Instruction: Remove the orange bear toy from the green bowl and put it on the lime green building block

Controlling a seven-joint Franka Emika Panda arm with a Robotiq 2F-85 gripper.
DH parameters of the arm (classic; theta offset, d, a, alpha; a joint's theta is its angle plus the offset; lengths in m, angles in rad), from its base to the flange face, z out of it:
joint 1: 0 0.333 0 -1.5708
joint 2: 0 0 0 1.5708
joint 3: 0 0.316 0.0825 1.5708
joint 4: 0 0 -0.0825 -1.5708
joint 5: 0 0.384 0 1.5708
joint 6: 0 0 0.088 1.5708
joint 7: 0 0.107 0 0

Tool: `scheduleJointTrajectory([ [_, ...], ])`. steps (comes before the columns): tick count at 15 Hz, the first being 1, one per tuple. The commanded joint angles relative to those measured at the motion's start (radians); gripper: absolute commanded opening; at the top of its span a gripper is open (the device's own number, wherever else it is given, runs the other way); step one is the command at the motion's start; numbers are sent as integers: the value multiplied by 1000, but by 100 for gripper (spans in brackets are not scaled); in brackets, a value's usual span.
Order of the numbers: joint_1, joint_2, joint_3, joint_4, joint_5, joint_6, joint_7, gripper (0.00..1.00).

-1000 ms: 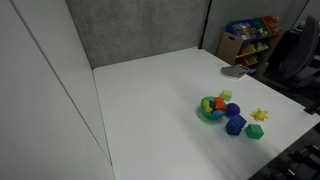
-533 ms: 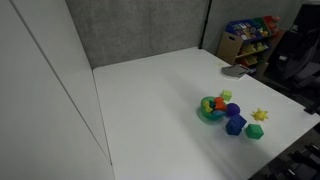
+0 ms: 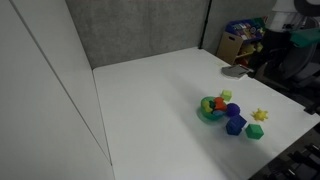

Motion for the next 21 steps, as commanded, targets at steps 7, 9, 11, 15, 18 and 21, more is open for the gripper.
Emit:
scheduleJointTrajectory([
  [7, 31, 309, -16, 128, -18, 222, 167, 100],
  [9, 38, 366, -29, 163, -25, 243, 188, 100],
  [11, 46, 422, -46, 202, -41, 246, 196, 100],
  [15, 54, 522, -72, 277, -45, 233, 195, 100],
  [18, 61, 556, -86, 318, -40, 180, 198, 100],
  [21, 50, 553, -78, 289, -20, 216, 165, 100],
])
